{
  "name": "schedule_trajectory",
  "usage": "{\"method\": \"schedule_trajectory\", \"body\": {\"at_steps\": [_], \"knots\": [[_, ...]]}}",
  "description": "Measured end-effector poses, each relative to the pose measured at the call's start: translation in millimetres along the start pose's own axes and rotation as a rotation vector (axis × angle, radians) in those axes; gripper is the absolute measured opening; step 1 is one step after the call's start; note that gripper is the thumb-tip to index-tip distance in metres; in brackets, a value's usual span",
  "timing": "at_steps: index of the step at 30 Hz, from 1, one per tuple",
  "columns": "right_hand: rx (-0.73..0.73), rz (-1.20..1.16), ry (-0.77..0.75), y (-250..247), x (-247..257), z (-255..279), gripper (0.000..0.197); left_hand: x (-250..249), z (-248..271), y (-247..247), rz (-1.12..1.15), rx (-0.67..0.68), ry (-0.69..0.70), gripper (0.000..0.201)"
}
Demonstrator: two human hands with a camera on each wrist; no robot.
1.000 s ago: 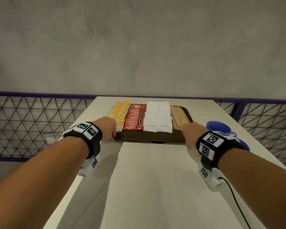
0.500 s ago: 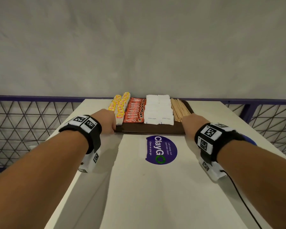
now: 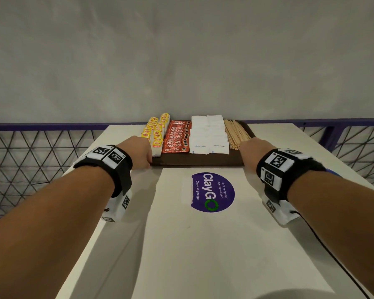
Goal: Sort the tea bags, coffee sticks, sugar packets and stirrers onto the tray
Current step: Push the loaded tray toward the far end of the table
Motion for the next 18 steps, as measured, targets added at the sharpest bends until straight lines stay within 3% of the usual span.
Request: {"method": "schedule_trajectory", "body": {"at_steps": [12, 15, 18], "knots": [[0.046, -0.022, -0.039, 2, -2, 5, 0.027, -3, 4, 2, -0.042, 0.045, -0.011, 0.022], [0.078, -0.118, -0.102, -18, -14, 17, 0.018, -7, 11, 0, -0.085, 0.044, -0.013, 0.026], [-0.037, -0.274, -0.216, -55, -43, 57, 0.02, -31, 26, -8, -0.13, -0.039, 0.094, 0.029]]}}
Point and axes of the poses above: each hand's wrist, its own z-axis away from the middle knuckle, its own y-axis out of the palm, x = y × z, the point moved 2 cm from there along -z, towards the middle knuckle, and after that the axes turned 3 degrees about z, right-handed, at the moved point
